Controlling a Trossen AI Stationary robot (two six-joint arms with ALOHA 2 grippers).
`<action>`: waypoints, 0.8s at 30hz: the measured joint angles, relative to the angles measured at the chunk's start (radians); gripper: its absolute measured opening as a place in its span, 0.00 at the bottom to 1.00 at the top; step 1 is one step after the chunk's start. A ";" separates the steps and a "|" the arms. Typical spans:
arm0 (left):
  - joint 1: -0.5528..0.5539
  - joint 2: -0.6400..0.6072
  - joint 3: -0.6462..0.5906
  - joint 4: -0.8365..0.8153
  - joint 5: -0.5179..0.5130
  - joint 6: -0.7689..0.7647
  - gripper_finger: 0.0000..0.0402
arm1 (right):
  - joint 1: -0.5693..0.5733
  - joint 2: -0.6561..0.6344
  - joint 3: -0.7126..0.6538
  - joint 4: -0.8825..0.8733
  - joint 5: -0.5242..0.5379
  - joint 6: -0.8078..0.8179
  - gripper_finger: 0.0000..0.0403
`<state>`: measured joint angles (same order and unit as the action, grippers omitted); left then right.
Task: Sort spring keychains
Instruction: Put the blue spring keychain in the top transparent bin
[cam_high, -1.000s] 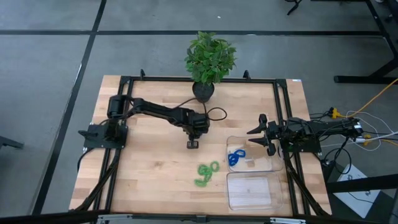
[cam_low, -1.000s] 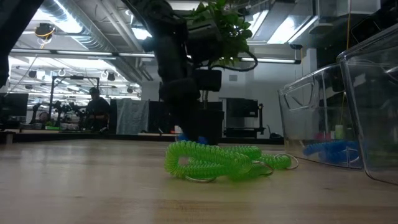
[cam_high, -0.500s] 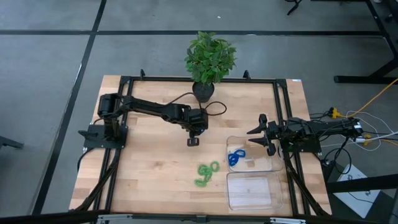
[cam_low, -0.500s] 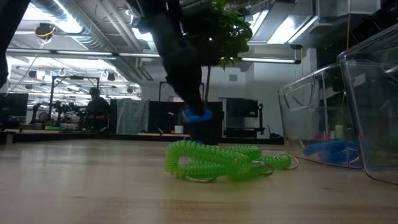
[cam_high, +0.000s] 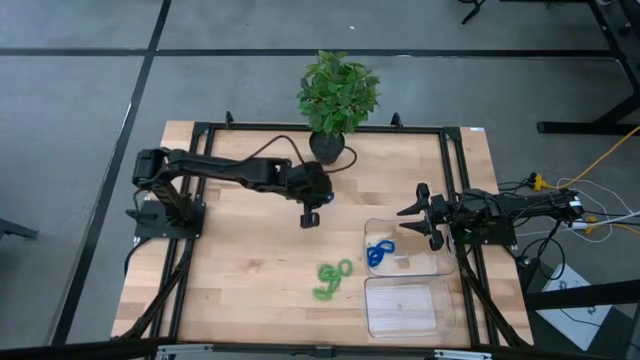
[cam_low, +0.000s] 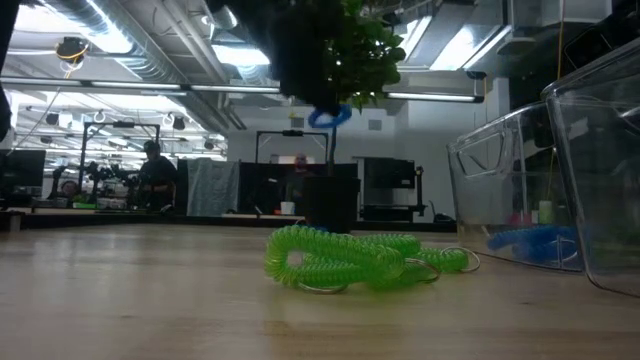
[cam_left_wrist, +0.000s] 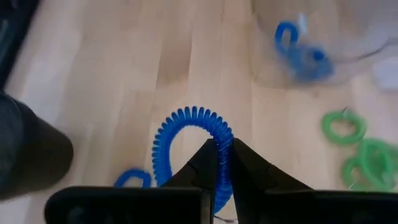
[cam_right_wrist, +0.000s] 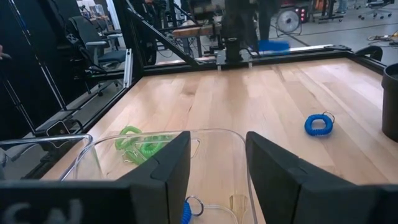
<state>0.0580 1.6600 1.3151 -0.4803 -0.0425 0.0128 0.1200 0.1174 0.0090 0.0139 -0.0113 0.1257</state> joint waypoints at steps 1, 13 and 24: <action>-0.003 -0.011 0.000 0.008 0.000 0.000 0.06 | 0.000 0.000 0.000 0.000 0.000 0.000 0.38; -0.012 -0.130 0.000 0.064 -0.044 0.000 0.06 | 0.000 0.000 0.000 0.000 0.000 0.000 0.38; -0.012 -0.199 0.000 0.127 -0.053 0.015 0.07 | 0.000 0.000 0.000 0.000 0.000 0.000 0.38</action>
<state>0.0456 1.4606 1.3151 -0.3532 -0.0952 0.0273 0.1200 0.1175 0.0090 0.0143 -0.0113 0.1257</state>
